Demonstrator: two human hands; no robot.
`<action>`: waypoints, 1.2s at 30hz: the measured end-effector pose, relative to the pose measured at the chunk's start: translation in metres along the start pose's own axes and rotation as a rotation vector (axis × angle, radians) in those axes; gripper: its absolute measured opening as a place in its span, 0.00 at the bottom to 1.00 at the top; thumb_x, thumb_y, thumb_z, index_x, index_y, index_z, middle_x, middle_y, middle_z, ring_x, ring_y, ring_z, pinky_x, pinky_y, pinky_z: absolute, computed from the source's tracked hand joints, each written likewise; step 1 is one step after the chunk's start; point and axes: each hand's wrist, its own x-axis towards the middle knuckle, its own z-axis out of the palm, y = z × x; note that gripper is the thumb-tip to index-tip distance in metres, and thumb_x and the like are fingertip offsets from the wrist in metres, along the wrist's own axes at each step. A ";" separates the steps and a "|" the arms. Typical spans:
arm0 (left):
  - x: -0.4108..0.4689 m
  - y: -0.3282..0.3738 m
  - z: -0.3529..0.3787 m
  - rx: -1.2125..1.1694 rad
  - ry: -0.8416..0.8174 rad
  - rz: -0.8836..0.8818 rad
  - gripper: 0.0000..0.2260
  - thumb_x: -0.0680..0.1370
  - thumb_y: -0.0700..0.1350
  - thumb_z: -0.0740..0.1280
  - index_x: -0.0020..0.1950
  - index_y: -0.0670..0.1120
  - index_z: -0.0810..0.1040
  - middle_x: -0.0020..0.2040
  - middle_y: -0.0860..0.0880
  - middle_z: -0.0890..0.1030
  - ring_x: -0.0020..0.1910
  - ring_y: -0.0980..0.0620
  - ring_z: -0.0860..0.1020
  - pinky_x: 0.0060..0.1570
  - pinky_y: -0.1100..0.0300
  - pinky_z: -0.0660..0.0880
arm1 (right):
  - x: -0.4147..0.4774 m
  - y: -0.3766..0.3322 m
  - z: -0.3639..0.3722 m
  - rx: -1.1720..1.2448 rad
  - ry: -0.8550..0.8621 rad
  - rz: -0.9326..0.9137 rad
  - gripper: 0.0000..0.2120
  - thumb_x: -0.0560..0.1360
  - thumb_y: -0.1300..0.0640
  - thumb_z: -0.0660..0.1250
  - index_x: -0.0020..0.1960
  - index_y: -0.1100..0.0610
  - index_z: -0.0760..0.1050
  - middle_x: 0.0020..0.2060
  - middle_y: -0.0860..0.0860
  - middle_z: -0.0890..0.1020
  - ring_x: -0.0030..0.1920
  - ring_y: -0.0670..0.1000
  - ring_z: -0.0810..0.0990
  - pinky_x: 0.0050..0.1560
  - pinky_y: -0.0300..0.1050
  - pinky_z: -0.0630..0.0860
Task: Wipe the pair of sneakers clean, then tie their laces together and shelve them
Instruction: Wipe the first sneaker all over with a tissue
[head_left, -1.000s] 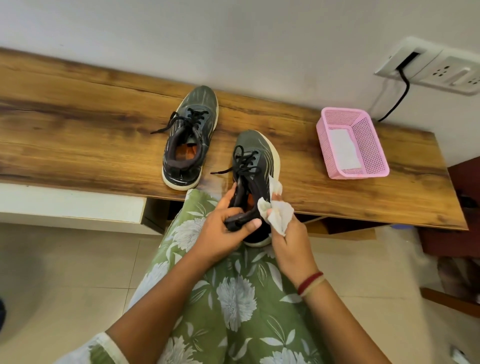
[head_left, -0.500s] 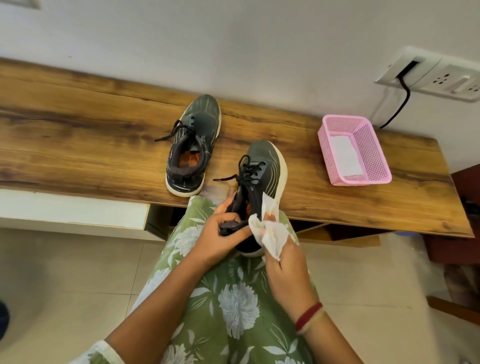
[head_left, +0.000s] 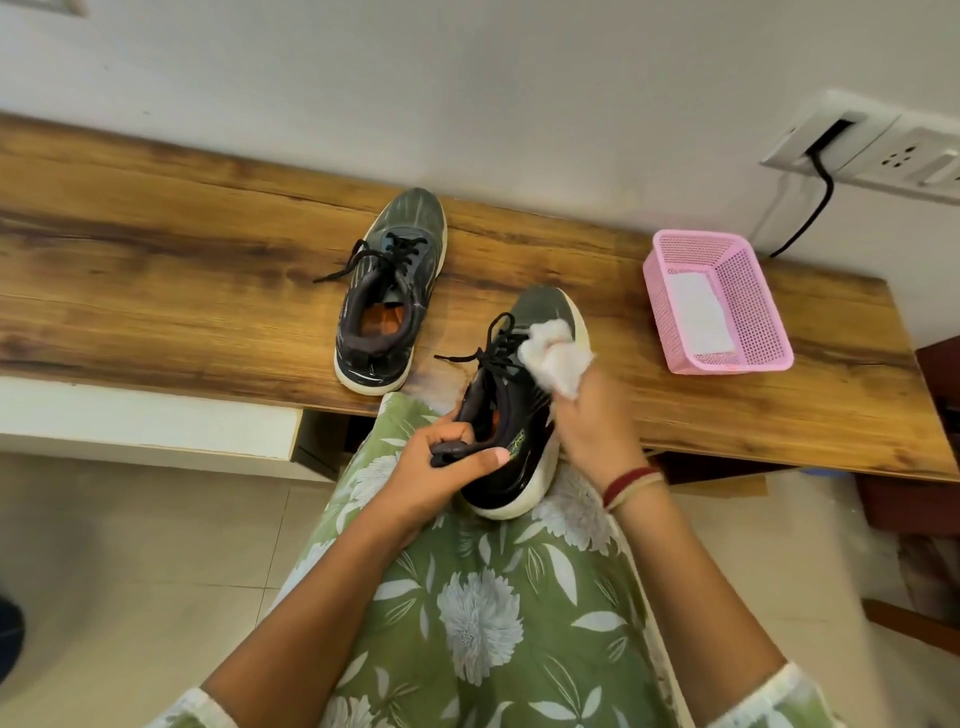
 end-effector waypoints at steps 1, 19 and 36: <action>0.001 0.000 0.000 -0.010 0.000 0.004 0.19 0.65 0.46 0.75 0.26 0.48 0.64 0.29 0.57 0.68 0.32 0.58 0.70 0.34 0.69 0.66 | -0.006 0.004 0.010 -0.070 -0.063 -0.062 0.12 0.78 0.65 0.58 0.59 0.63 0.74 0.55 0.58 0.78 0.59 0.56 0.75 0.56 0.43 0.72; 0.001 -0.002 -0.006 -0.067 -0.016 -0.023 0.21 0.64 0.48 0.74 0.32 0.33 0.68 0.36 0.41 0.67 0.38 0.48 0.68 0.41 0.57 0.65 | -0.060 0.009 0.004 -0.263 -0.284 -0.432 0.26 0.77 0.51 0.48 0.73 0.54 0.64 0.70 0.49 0.67 0.72 0.40 0.57 0.72 0.38 0.40; 0.003 -0.002 -0.006 -0.058 -0.021 -0.028 0.18 0.63 0.46 0.73 0.28 0.43 0.63 0.33 0.42 0.59 0.33 0.50 0.62 0.35 0.56 0.58 | -0.042 0.013 -0.010 -0.319 -0.394 -0.483 0.24 0.76 0.51 0.52 0.70 0.57 0.68 0.69 0.53 0.70 0.71 0.48 0.64 0.74 0.44 0.47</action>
